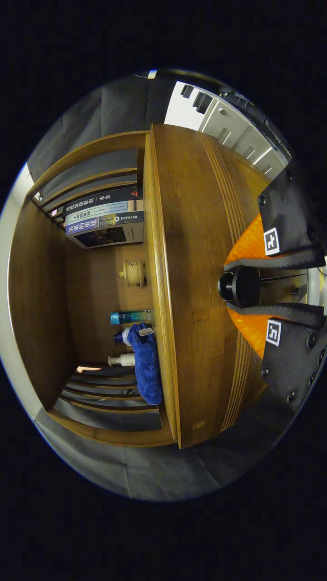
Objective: Pull open the drawer, take out the items inside it, and place them on the countertop above the cabinet.
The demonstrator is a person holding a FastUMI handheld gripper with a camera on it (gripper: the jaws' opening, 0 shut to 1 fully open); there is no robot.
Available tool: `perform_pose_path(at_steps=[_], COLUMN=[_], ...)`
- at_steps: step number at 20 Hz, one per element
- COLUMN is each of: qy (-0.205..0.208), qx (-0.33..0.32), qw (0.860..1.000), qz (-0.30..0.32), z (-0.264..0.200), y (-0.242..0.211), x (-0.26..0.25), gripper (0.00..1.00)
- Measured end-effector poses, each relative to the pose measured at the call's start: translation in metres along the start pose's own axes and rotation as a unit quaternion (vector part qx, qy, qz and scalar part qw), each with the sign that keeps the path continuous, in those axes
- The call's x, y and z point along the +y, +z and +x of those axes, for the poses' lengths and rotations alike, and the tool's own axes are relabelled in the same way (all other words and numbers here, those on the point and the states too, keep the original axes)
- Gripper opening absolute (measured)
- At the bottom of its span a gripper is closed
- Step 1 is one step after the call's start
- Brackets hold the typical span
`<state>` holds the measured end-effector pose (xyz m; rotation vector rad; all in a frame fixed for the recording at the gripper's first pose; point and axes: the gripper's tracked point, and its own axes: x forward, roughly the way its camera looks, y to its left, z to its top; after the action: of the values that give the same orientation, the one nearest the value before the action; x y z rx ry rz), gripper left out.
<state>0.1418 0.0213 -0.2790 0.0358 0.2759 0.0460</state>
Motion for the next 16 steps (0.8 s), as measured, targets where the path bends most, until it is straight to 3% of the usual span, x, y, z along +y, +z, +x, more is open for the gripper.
perform_pose_path(at_steps=[13, 16], qy=[-0.006, -0.001], qx=[0.008, 0.034], qw=[1.0, 0.999], qz=[-0.015, -0.008], z=[-0.129, -0.147], y=[-0.019, -0.033], x=[-0.002, 0.003], gripper=[0.37, 0.37])
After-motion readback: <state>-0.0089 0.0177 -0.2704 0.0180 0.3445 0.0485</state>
